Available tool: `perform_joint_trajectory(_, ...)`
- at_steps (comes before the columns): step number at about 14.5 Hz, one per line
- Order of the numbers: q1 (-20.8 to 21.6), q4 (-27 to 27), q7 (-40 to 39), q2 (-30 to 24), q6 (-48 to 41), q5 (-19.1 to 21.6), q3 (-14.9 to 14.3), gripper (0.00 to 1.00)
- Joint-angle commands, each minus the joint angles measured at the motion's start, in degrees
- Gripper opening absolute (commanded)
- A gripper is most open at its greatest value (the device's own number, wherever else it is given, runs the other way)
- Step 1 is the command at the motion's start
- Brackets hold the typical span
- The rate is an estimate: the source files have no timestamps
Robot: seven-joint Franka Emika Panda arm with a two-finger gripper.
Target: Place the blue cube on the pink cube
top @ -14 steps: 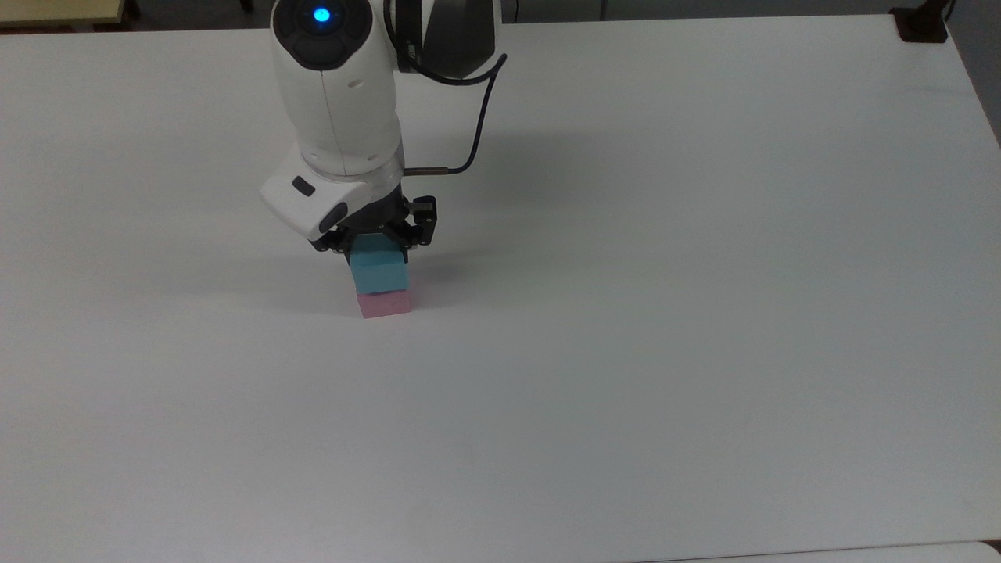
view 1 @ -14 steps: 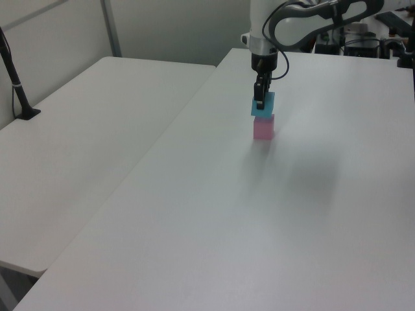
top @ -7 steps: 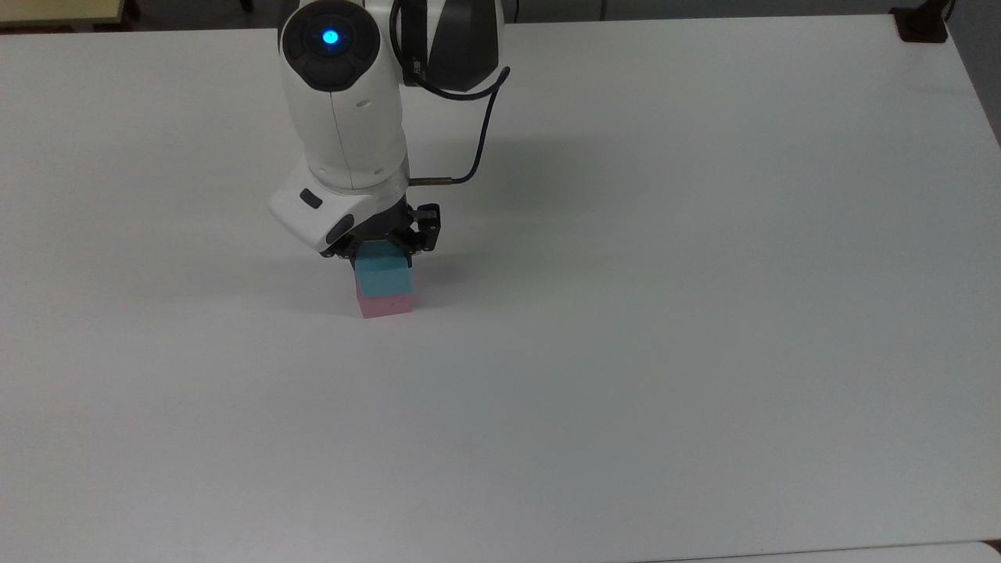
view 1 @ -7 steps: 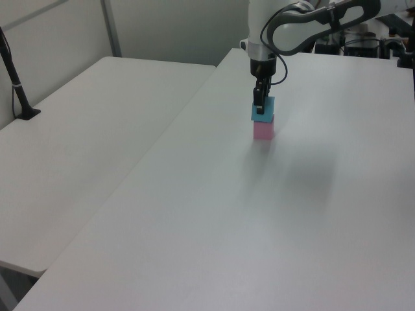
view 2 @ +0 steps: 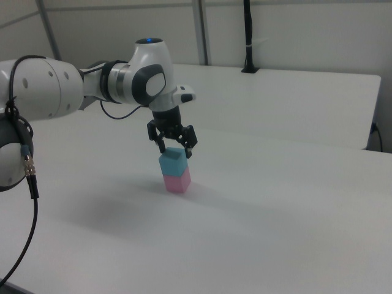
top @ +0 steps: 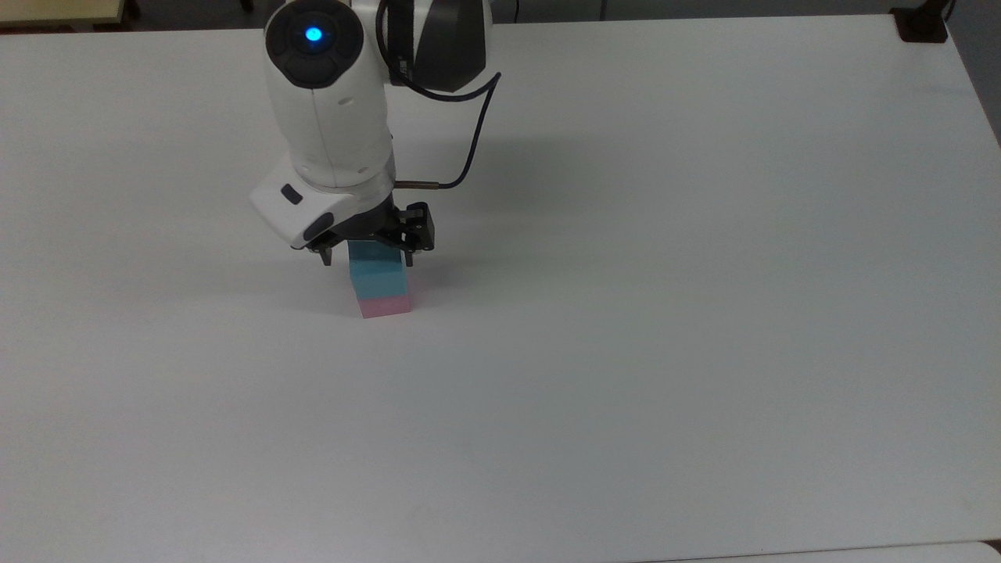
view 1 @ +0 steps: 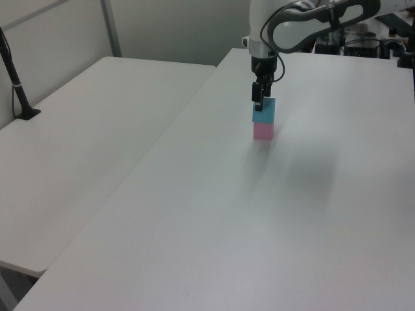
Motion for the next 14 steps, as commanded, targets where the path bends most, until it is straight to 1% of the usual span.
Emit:
perform_joint_trajectory(1,-1.55,0.0,2.29,-5.61,-1.46,2.44,-0.38,1.0)
perform_joint_trajectory(2,-2.07,0.0,3.69,-7.53,-2.94,3.5,-0.56,1.0)
perform_joint_trajectory(4,-3.13,0.26,7.2,-11.31,-8.99,5.0,-0.65,1.0)
perform_joint_trajectory(7,-3.13,0.17,11.34,-17.12,-16.47,5.18,-0.82,1.0)
perform_joint_trajectory(10,-3.13,-0.18,14.07,-21.78,-20.35,5.18,-1.09,1.0)
perform_joint_trajectory(12,-1.65,-2.1,14.87,-26.25,-22.73,5.62,-3.71,1.0)
perform_joint_trajectory(13,0.19,-3.42,15.48,-28.28,-22.73,5.97,-5.55,1.0)
perform_joint_trajectory(14,2.82,-6.13,15.31,-31.17,-22.73,6.23,-8.44,1.0)
